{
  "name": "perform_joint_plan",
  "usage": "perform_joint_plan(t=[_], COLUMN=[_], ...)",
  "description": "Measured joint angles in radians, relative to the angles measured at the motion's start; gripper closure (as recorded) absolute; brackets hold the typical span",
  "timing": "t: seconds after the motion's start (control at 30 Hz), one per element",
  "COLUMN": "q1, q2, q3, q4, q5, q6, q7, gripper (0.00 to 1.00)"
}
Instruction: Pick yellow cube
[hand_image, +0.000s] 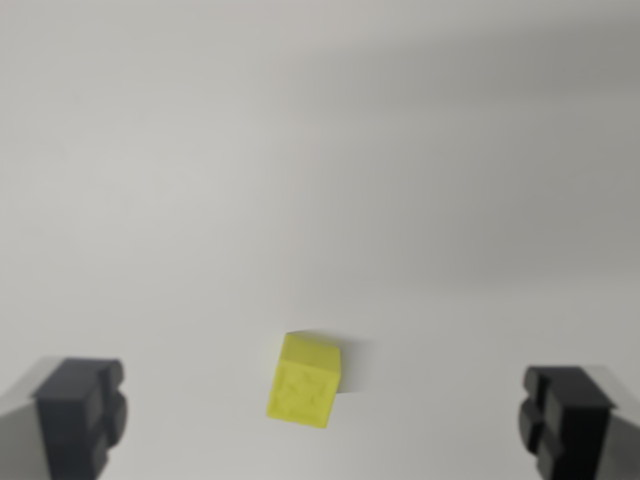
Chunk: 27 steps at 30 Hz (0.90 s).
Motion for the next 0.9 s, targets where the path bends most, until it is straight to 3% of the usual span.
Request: perform_joint_plan(t=[0.23,0.9], q1=[0.001,0.012], q2=[-0.003,-0.049], q3=[0.000,0.000], q4=[-0.008,-0.195], q5=[0.000,-0.003], q6=[0.004,0.141], q7=[0.007,0.057], gripper=[0.00,0.00])
